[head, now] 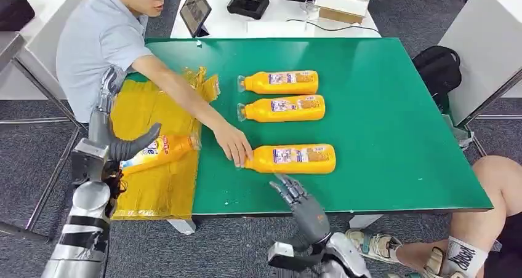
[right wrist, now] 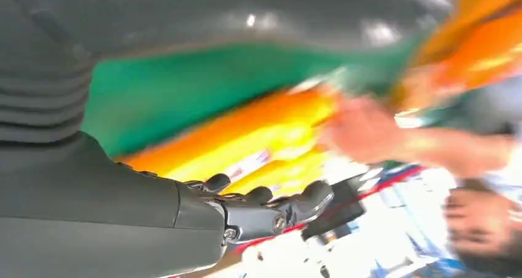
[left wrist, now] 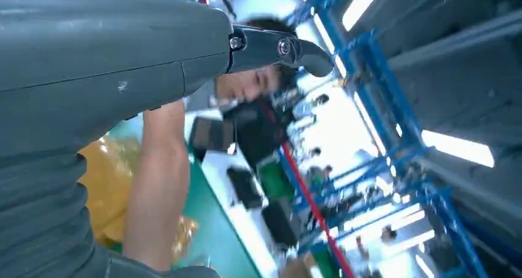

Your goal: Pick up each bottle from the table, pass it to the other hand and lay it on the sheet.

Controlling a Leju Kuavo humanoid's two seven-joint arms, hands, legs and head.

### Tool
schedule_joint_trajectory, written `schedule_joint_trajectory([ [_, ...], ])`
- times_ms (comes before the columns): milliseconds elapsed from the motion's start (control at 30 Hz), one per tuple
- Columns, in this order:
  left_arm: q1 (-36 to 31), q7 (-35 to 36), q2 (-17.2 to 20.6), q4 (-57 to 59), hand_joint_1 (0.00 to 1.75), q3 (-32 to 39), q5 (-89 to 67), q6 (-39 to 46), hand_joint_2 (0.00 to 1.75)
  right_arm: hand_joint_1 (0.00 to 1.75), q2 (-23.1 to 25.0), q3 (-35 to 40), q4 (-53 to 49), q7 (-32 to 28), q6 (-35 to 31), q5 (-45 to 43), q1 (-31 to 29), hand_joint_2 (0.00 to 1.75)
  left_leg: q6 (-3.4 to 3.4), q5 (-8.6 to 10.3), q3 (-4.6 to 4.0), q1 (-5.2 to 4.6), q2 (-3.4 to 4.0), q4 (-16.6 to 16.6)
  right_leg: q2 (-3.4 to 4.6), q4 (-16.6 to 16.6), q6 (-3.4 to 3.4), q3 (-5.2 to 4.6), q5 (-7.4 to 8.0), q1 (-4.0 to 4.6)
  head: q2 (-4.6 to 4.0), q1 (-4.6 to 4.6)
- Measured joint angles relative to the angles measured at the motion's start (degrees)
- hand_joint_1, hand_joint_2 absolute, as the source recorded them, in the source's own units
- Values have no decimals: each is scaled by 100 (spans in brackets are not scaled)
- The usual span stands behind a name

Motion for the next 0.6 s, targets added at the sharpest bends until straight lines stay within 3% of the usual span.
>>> schedule_joint_trajectory([
  [233, 484, -13, -149, -375, 0, -210, -1255, 1654, 175, 0, -391, -594, 383, 487, 100, 691, -932, 175, 10, 10, 0, -8, -3, 2, 0, 0, 17, 1, 13, -11, 0, -2],
  [600, 599, 48, -153, -456, 0, -494, -1276, 1630, 175, 0, -491, -666, 1351, 778, 194, 1097, -1847, 175, 10, 10, 0, -6, -4, 2, -1, 2, 17, 1, 12, -9, 0, -7],
])
